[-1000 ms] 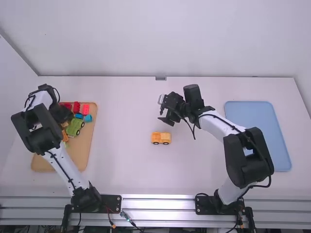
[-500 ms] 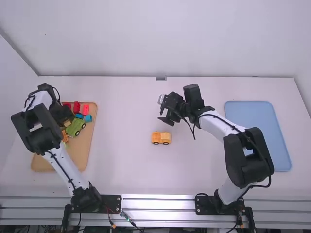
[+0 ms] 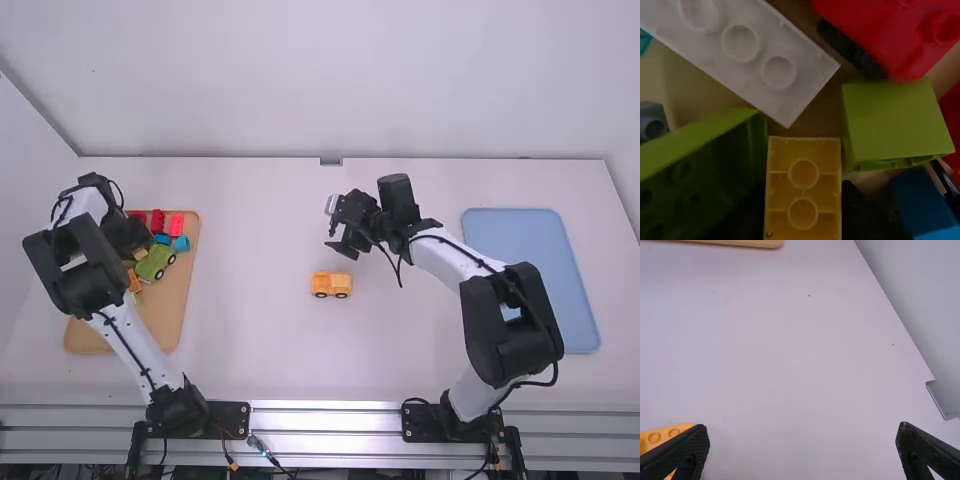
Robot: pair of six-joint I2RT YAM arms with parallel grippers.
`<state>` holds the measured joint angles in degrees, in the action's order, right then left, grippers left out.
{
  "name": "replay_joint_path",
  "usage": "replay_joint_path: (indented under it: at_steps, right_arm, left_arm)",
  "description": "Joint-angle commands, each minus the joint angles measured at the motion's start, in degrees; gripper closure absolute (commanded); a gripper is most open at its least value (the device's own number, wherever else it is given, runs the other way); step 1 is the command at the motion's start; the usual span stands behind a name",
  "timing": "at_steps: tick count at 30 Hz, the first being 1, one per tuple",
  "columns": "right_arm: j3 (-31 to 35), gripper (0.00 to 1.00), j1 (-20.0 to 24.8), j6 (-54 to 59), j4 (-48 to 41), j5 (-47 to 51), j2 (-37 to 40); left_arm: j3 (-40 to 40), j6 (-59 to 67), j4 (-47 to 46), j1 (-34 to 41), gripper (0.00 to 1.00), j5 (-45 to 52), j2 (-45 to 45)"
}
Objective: Assemble lego blocks to make yellow taxi
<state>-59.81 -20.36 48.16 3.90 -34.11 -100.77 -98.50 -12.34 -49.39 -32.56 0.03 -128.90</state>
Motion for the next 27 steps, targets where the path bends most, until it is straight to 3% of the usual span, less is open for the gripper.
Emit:
replay_joint_path:
  at_steps: [1, 14, 27]
  right_arm:
    - [0.31, 0.01, 0.15, -0.39, -0.09, -0.09, 0.0]
    - [0.31, 0.01, 0.0, -0.39, -0.07, -0.11, 0.0]
    - [0.31, 0.01, 0.22, -3.58, 1.84, -0.33, 0.0]
  left_arm:
    - [0.22, -1.55, -0.52, 0.31, 0.63, 0.59, -0.22]
    - [-3.17, -1.57, -1.57, 0.31, 0.67, 0.59, -0.22]
    - [-14.56, -3.32, -10.75, 0.31, 0.87, 0.63, -0.22]
